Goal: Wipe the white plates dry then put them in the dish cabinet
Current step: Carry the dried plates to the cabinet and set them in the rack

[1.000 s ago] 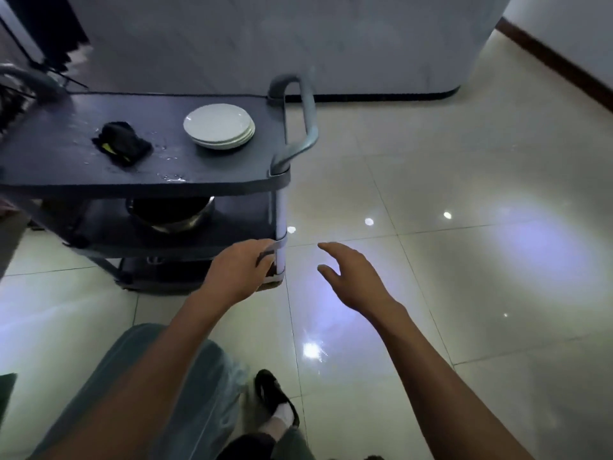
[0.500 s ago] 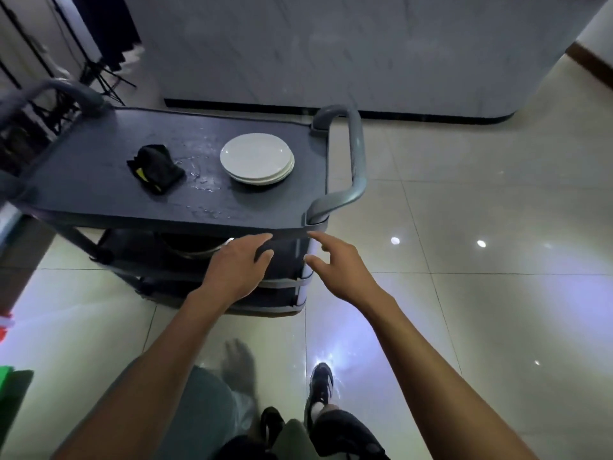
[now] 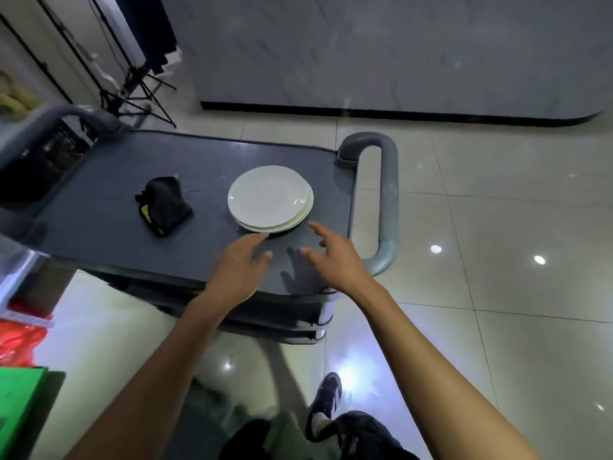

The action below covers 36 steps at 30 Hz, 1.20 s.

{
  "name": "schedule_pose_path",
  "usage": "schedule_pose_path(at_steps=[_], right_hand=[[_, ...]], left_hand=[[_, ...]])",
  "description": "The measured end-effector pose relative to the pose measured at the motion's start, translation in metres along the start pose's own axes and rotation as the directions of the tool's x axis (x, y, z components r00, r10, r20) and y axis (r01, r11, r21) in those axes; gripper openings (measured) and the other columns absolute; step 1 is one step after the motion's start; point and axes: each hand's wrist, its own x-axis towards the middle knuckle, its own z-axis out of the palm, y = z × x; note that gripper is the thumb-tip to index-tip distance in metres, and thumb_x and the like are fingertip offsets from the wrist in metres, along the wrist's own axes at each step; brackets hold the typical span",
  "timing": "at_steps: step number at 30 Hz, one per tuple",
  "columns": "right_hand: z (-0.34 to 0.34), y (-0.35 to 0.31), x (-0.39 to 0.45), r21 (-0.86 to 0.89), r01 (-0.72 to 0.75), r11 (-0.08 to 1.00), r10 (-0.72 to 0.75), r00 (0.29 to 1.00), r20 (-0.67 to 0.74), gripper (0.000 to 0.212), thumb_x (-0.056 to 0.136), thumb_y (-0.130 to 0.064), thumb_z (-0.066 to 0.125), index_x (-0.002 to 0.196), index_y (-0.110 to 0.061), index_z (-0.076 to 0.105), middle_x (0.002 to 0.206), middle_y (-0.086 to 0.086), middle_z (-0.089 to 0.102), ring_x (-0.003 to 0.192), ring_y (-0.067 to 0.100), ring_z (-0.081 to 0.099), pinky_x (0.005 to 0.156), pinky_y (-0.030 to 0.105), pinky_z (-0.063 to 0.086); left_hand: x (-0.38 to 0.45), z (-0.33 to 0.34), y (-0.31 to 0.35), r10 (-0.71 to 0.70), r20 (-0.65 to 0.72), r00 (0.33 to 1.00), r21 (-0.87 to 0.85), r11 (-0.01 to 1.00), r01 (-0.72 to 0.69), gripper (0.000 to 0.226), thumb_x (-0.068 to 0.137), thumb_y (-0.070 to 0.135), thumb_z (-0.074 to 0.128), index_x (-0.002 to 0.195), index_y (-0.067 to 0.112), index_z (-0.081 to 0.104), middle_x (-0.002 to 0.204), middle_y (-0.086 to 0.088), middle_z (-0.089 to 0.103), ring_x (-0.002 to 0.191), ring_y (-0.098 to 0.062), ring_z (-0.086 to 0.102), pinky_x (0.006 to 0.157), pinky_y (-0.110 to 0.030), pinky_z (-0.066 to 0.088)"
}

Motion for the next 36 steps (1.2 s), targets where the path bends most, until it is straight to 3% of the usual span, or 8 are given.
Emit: schedule_pose_path(at_steps=[4,7,12,16,21,26,31,36], right_hand=[[0.002,0.006,0.038,0.017,-0.035,0.999,0.034,0.997,0.066,0.064,0.097,-0.029,0.063,0.154,-0.023,0.036,0.151,0.006,0.049,0.135,0.026,0.05,0.105,0.033,0.04],[0.006,0.008,0.063,0.02,-0.064,0.998,0.062,0.994,0.086,0.067,0.095,-0.028,0.065,0.154,-0.024,0.035,0.149,0.007,0.051,0.133,0.028,0.051,0.105,0.034,0.041],[0.015,0.007,0.101,0.045,-0.086,0.995,0.085,0.996,0.019,0.061,0.092,-0.023,0.066,0.148,-0.019,0.044,0.144,0.007,0.055,0.129,0.028,0.053,0.096,0.027,0.04],[0.027,0.007,0.133,-0.01,-0.156,0.988,0.156,0.988,0.002,0.064,0.092,-0.024,0.065,0.151,-0.018,0.04,0.15,0.004,0.048,0.134,0.027,0.047,0.108,0.035,0.038],[0.044,-0.002,0.168,-0.026,-0.291,0.956,0.288,0.954,-0.077,0.068,0.092,-0.027,0.066,0.152,-0.019,0.036,0.152,0.003,0.044,0.138,0.027,0.042,0.112,0.038,0.037],[0.059,-0.007,0.19,0.003,-0.399,0.917,0.395,0.907,-0.148,0.065,0.09,-0.024,0.065,0.149,-0.02,0.039,0.147,0.001,0.049,0.135,0.028,0.042,0.111,0.043,0.041],[0.07,-0.013,0.193,0.099,-0.471,0.876,0.481,0.848,-0.223,0.072,0.089,-0.02,0.067,0.153,-0.022,0.035,0.15,0.0,0.045,0.135,0.026,0.043,0.112,0.041,0.04],[0.085,-0.017,0.191,0.118,-0.506,0.854,0.517,0.806,-0.287,0.075,0.088,-0.012,0.064,0.154,-0.026,0.031,0.155,-0.004,0.036,0.139,0.025,0.035,0.114,0.041,0.035]], left_hand=[[0.024,0.002,-0.01,0.014,-0.06,0.998,0.007,1.0,-0.013,0.044,0.094,0.022,0.066,0.137,0.012,0.058,0.135,-0.008,0.061,0.122,-0.024,0.057,0.102,-0.029,0.039],[0.047,0.001,-0.016,-0.031,-0.072,0.997,-0.008,1.0,0.03,0.045,0.092,0.014,0.069,0.135,0.006,0.058,0.137,-0.014,0.059,0.128,-0.029,0.054,0.109,-0.036,0.039],[0.093,-0.004,-0.031,-0.11,-0.018,0.994,0.017,0.994,0.11,0.053,0.093,0.017,0.066,0.143,0.01,0.05,0.151,-0.012,0.046,0.14,-0.029,0.04,0.117,-0.042,0.031],[0.132,-0.008,-0.051,-0.185,0.03,0.982,-0.004,0.983,0.185,0.058,0.096,0.024,0.062,0.15,0.018,0.041,0.162,-0.009,0.027,0.149,-0.026,0.023,0.121,-0.036,0.018],[0.182,-0.02,-0.075,-0.267,0.053,0.962,-0.115,0.956,0.272,0.056,0.096,0.026,0.063,0.149,0.022,0.044,0.164,-0.009,0.02,0.149,-0.026,0.023,0.118,-0.034,0.019],[0.215,-0.02,-0.092,-0.244,0.131,0.961,-0.231,0.935,0.269,0.047,0.093,0.023,0.066,0.139,0.023,0.054,0.149,-0.002,0.046,0.135,-0.019,0.043,0.109,-0.027,0.033],[0.22,-0.01,-0.09,-0.2,0.154,0.968,-0.284,0.929,0.237,0.033,0.091,0.018,0.067,0.123,0.027,0.064,0.132,0.006,0.046,0.113,-0.008,0.044,0.094,-0.02,0.032],[0.221,-0.007,-0.087,-0.231,0.166,0.959,-0.387,0.879,0.279,0.025,0.087,0.014,0.067,0.103,0.033,0.067,0.124,0.009,0.047,0.111,-0.007,0.046,0.09,-0.022,0.034]])
